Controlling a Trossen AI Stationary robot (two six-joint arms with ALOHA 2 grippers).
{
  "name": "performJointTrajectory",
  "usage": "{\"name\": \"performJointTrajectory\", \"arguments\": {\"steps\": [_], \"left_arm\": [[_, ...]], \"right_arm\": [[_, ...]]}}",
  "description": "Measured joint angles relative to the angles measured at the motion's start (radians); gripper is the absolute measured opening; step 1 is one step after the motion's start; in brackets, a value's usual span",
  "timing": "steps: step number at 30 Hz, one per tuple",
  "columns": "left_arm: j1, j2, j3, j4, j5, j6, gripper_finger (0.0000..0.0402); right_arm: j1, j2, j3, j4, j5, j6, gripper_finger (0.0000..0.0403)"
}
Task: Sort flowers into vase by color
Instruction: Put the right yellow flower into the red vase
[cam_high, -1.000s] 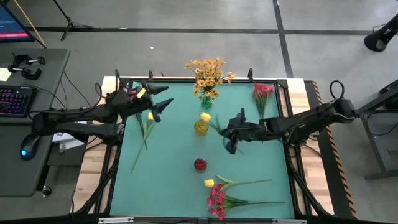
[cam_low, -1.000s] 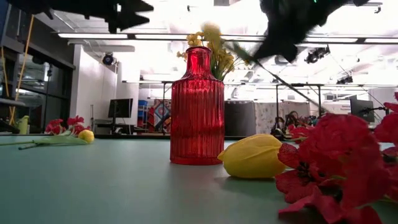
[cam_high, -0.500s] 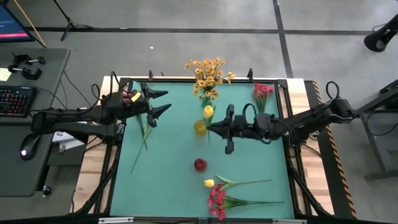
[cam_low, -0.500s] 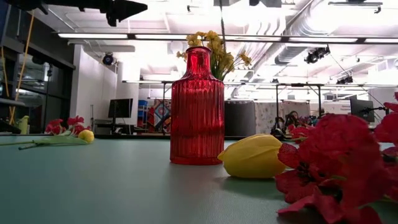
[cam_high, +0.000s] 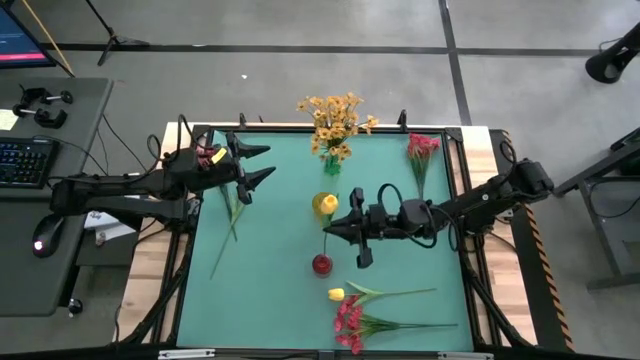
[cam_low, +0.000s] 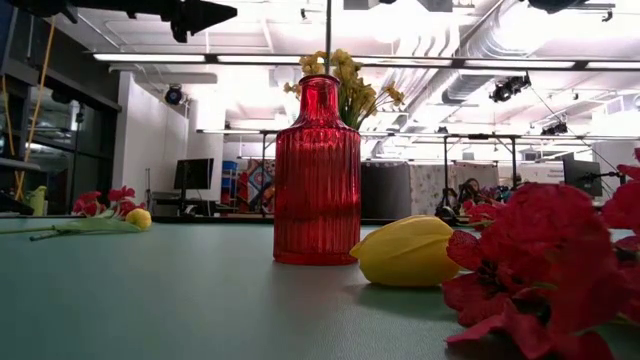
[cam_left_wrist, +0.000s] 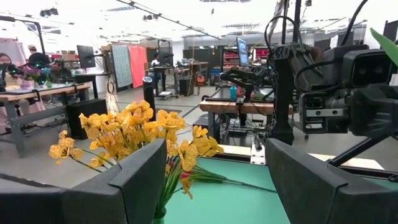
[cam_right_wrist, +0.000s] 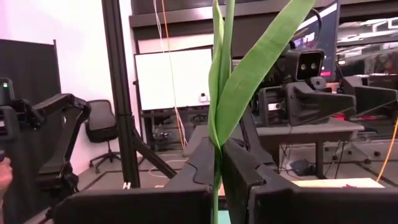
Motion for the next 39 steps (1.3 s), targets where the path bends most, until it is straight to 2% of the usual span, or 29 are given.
{"name": "performJointTrajectory", "arguments": {"steps": [14,18,24,34,39], "left_arm": [[0.000,0.000,0.000,-0.001,0.000,0.000,0.0261],[0.000,0.000,0.000,-0.001,-0.001,0.000,0.0261],[0.000,0.000,0.000,-0.001,-0.001,0.000,0.0261],[0.000,0.000,0.000,-0.011,-0.001,0.000,0.0261],[0.000,0.000,0.000,-0.011,-0.001,0.000,0.0261]], "right_arm": [[0.053,0.001,0.000,0.013,-0.009,-0.007,0.0000],[0.052,0.025,0.000,0.017,0.008,-0.048,0.0000],[0.030,0.076,0.000,0.072,0.003,-0.022,0.0000],[0.048,0.089,0.000,0.025,0.002,-0.021,0.0000],[0.050,0.088,0.000,-0.013,0.002,0.032,0.0010]]}}
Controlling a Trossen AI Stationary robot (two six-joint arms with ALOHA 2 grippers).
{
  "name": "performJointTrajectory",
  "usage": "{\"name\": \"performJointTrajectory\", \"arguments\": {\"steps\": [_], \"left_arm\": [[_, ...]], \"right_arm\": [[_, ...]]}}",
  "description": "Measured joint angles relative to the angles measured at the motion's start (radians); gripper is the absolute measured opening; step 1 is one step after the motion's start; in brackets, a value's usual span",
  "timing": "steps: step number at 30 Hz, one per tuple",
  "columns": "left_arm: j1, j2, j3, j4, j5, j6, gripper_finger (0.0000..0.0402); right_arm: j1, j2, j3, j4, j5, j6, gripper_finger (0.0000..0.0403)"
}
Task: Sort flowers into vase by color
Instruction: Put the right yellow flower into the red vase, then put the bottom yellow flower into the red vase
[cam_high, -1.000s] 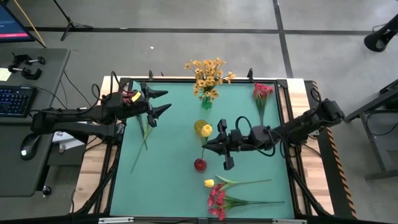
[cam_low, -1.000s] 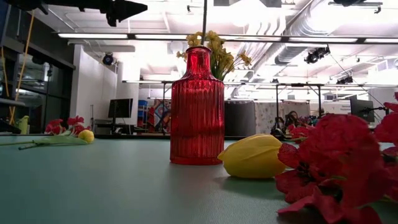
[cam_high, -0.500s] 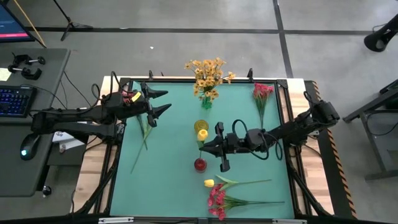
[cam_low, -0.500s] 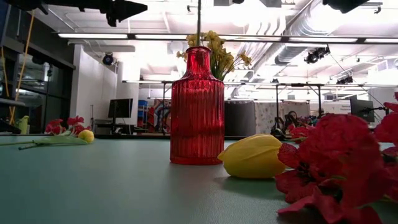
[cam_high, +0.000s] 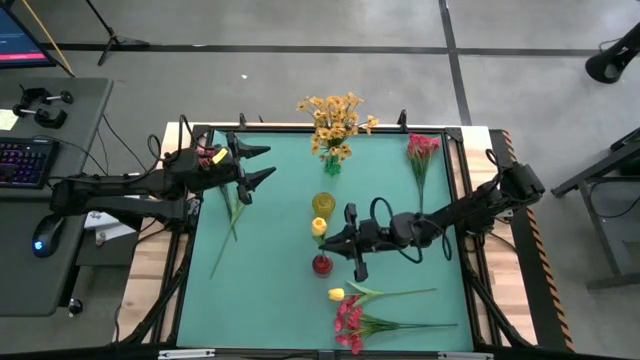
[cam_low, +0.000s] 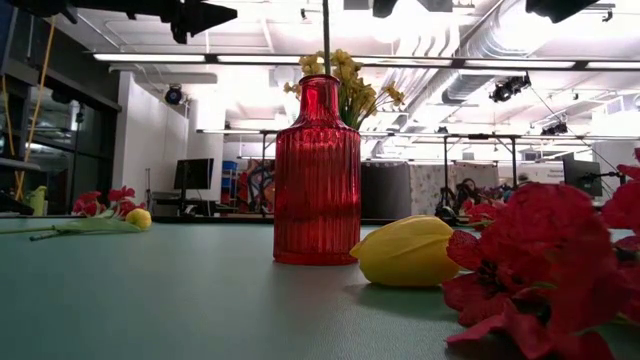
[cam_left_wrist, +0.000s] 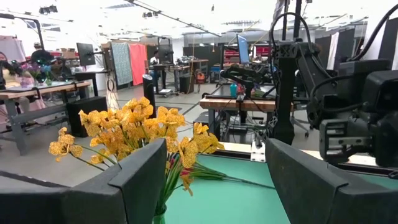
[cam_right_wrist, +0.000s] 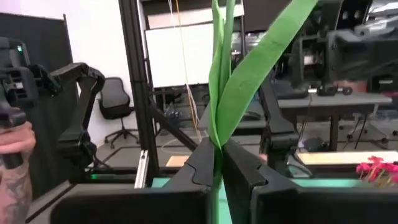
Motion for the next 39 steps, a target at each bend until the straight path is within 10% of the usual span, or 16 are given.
{"name": "performJointTrajectory", "arguments": {"steps": [16,27,39], "left_arm": [[0.001,0.000,0.000,0.000,0.000,0.000,0.0261],[0.001,0.000,0.000,-0.004,-0.009,0.000,0.0261],[0.001,0.000,0.000,-0.005,-0.011,0.000,0.0261]], "right_arm": [[0.015,-0.168,0.000,-0.469,0.008,0.102,0.0252],[0.017,-0.324,0.000,-1.007,-0.028,0.465,0.0265],[0.092,-0.016,0.000,-1.014,-0.499,0.775,0.0265]]}}
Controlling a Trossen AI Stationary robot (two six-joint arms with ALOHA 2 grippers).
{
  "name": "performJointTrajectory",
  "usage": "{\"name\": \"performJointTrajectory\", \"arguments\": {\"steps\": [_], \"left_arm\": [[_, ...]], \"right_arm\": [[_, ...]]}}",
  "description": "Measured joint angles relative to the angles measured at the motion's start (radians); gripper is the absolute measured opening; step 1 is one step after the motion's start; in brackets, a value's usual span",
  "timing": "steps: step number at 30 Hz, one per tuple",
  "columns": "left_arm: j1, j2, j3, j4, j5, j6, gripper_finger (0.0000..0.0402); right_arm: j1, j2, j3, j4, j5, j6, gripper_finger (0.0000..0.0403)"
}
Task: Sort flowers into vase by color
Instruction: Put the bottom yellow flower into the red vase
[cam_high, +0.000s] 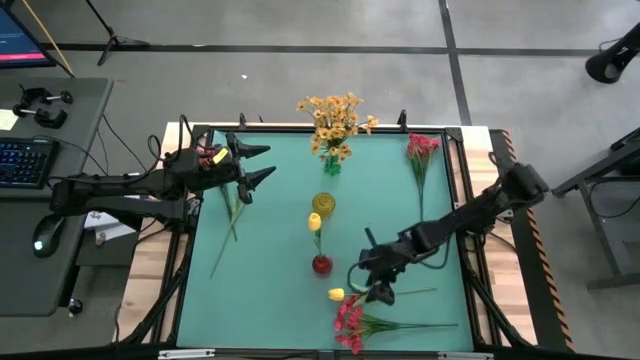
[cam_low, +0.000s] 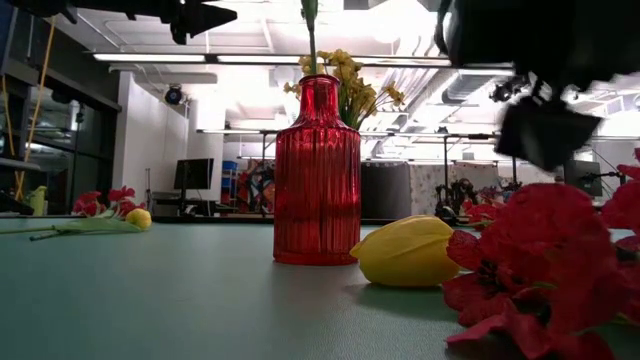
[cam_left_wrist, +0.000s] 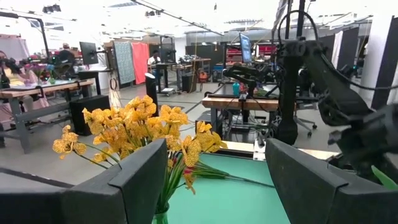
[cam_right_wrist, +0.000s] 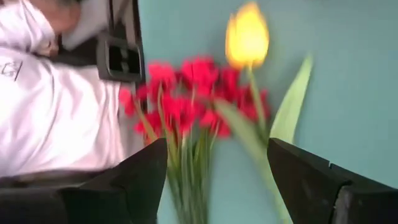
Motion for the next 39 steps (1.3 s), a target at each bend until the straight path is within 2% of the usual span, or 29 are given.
{"name": "performJointTrajectory", "arguments": {"steps": [2,5,19,28,31,35,39], "left_arm": [[0.000,0.000,0.000,0.000,0.000,0.000,0.0261],[0.000,0.000,0.000,0.000,0.000,0.000,0.0261],[0.000,0.000,0.000,-0.001,0.000,0.000,0.0261],[0.000,0.000,0.000,-0.001,-0.001,0.000,0.0261],[0.000,0.000,0.000,-0.001,0.000,0.000,0.0261],[0.000,0.000,0.000,-0.001,-0.001,0.000,0.0261],[0.000,0.000,0.000,-0.003,-0.001,0.000,0.0261]], "right_arm": [[0.001,0.031,0.000,-0.011,-0.056,0.031,0.0265],[0.007,0.059,0.000,-0.043,-0.085,0.035,0.0265],[0.079,0.172,0.006,-0.073,-0.050,-0.034,0.0265],[0.071,0.157,0.044,-0.181,-0.015,-0.130,0.0265],[0.070,0.161,0.106,-0.294,0.019,-0.195,0.0265],[0.070,0.163,0.193,-0.423,0.135,-0.250,0.0266],[0.072,0.166,0.219,-0.444,0.186,-0.263,0.0266]]}}
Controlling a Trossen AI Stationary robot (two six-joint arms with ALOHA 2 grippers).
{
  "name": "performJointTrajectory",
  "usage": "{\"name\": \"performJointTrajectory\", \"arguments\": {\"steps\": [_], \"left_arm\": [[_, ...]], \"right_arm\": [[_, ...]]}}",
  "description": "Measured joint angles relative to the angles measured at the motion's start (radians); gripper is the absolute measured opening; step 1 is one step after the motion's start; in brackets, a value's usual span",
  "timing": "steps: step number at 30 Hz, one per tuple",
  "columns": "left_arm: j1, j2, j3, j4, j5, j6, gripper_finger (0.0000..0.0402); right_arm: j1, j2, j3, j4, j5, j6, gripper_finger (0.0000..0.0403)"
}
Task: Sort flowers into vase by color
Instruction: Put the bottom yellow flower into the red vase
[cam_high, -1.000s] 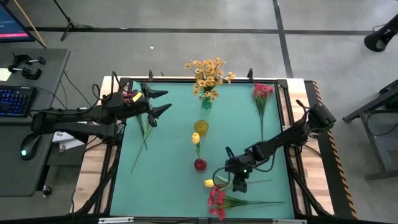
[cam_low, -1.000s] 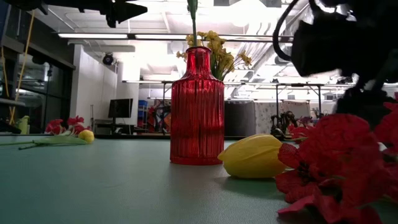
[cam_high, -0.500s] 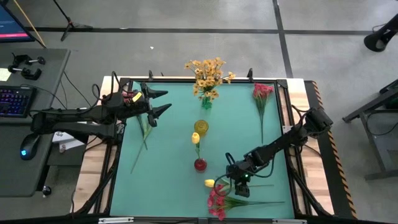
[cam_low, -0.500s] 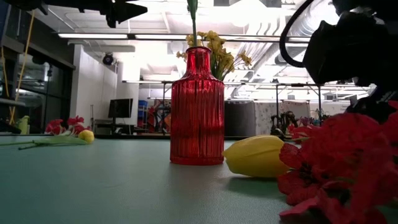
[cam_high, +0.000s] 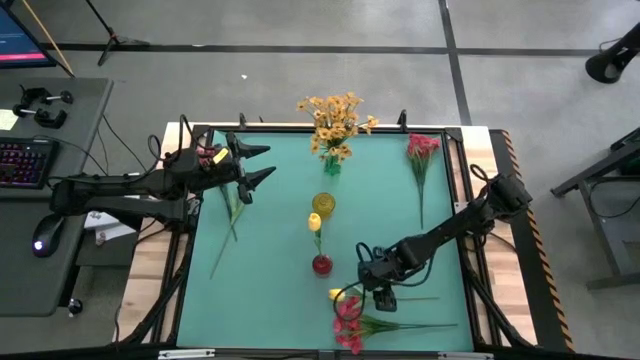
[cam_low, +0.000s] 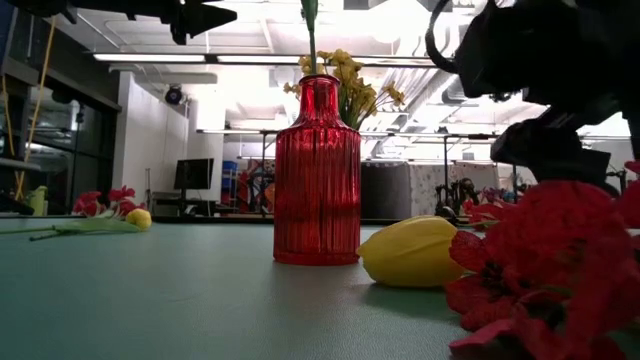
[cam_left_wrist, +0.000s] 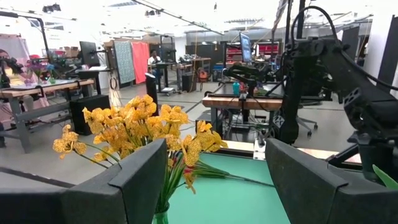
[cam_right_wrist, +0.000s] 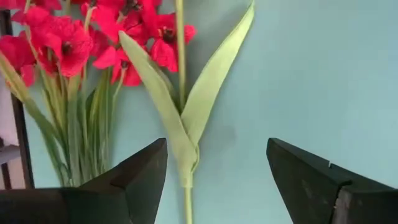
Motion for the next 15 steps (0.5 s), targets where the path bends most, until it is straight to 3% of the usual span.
{"name": "performJointTrajectory", "arguments": {"steps": [15], "left_arm": [[0.001,0.000,0.000,-0.005,-0.023,0.000,0.0261]], "right_arm": [[0.026,0.095,0.003,0.002,-0.043,0.000,0.0265]]}}
